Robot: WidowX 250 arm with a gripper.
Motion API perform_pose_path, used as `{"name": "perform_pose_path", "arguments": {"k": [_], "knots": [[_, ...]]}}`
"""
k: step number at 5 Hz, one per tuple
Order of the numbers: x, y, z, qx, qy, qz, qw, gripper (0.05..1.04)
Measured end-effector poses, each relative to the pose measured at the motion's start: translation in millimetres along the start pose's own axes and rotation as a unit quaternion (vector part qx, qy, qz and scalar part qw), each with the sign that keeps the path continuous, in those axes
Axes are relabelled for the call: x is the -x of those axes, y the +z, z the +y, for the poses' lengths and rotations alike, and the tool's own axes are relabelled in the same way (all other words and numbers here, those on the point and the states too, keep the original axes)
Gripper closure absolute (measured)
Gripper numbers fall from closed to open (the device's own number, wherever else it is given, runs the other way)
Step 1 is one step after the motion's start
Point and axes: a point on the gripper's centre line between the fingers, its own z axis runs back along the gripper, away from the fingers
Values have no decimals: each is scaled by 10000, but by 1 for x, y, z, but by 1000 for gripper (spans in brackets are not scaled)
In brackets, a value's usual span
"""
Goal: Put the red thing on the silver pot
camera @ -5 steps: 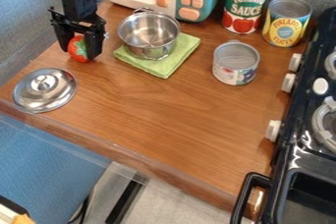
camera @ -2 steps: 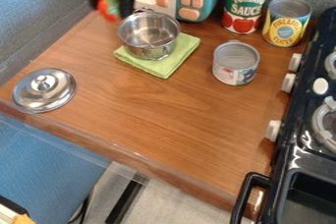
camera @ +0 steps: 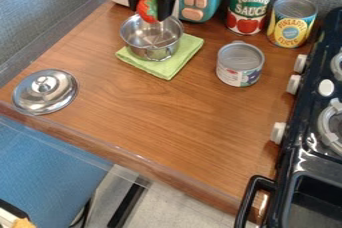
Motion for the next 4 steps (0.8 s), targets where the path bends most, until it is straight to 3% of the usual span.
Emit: {"name": "perform_pose_path", "arguments": {"k": [1,2,3,4], "knots": [[-1,-5,0,-82,-59,-37,9999,184],[-1,-12,-2,-49,-67,-6,10000,64],[3,-16,-6,61,64,38,10000,73],[12,2,-10,155,269,-99,9995,77]]}}
